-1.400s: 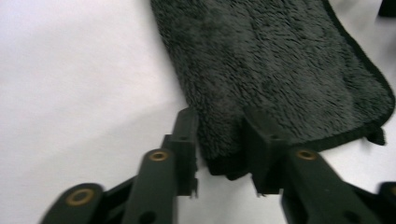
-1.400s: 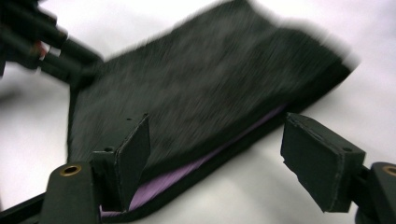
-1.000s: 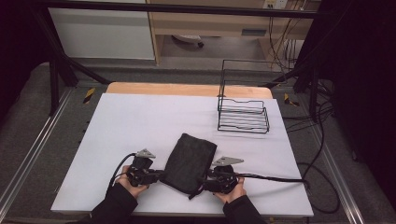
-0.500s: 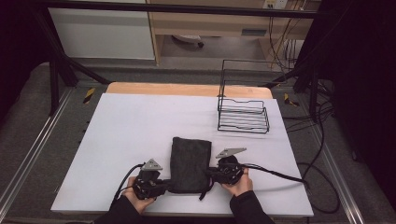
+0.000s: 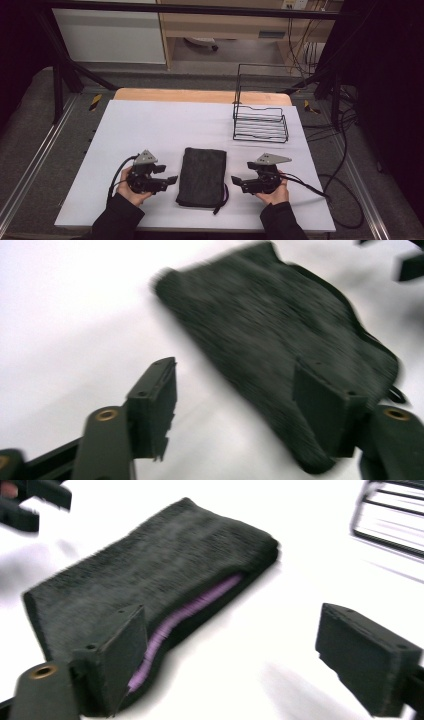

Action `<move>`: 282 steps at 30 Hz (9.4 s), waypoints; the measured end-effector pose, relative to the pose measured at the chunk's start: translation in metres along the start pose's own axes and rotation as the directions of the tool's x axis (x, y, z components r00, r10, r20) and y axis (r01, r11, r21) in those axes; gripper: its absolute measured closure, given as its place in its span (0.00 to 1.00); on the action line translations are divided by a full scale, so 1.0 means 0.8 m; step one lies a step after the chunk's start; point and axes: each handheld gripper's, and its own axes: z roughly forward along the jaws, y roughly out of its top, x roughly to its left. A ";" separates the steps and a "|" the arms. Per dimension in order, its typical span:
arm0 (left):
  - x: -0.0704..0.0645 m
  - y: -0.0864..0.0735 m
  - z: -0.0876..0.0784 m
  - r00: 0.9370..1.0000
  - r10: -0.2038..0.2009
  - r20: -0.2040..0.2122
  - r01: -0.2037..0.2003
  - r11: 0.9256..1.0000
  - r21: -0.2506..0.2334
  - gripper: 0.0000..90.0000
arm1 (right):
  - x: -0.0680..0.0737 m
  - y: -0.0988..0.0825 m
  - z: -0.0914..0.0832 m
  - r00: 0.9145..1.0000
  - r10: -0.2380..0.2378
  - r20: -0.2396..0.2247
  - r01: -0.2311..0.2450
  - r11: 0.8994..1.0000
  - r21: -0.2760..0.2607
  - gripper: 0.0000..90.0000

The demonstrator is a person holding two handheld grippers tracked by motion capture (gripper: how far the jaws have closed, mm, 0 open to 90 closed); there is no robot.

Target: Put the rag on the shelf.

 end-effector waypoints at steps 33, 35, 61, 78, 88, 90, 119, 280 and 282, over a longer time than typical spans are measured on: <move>0.052 0.052 0.130 0.990 -0.144 0.006 0.143 0.986 0.088 0.70 | 0.000 -0.016 -0.003 0.998 -0.031 0.060 0.030 0.999 0.030 0.01; 0.051 0.052 0.130 0.989 -0.149 0.009 0.147 0.985 0.090 0.73 | 0.002 -0.013 0.000 0.998 -0.007 0.063 0.004 0.999 0.040 0.01; 0.047 0.050 0.126 0.994 -0.111 0.016 0.110 0.990 0.087 0.88 | -0.016 0.042 0.118 0.991 0.107 0.086 -0.114 0.990 0.082 0.48; 0.050 0.043 0.124 0.994 -0.108 0.025 0.106 0.992 0.064 0.88 | -0.017 0.052 0.128 0.976 0.215 0.018 -0.215 0.964 0.156 0.80; 0.043 0.046 0.103 0.995 -0.094 0.035 0.094 0.996 -0.003 0.89 | -0.021 0.058 0.115 0.963 0.268 -0.022 -0.264 0.957 0.119 0.87; 0.040 0.049 0.094 0.995 -0.095 0.044 0.096 0.995 -0.026 0.89 | -0.017 0.062 0.107 0.963 0.268 -0.037 -0.264 0.960 0.096 0.88; -0.020 0.081 0.004 0.999 0.037 0.023 -0.030 0.967 -0.254 0.89 | 0.039 0.097 0.021 0.999 0.039 -0.015 -0.041 0.985 -0.166 0.88; -0.125 0.387 0.064 0.953 0.297 -0.060 -0.271 0.748 -0.606 0.89 | -0.115 0.251 -0.166 0.915 0.035 0.401 0.237 0.759 -0.606 0.90; -0.125 0.383 0.062 0.951 0.303 -0.058 -0.275 0.746 -0.606 0.89 | -0.113 0.249 -0.167 0.914 0.028 0.404 0.244 0.759 -0.604 0.90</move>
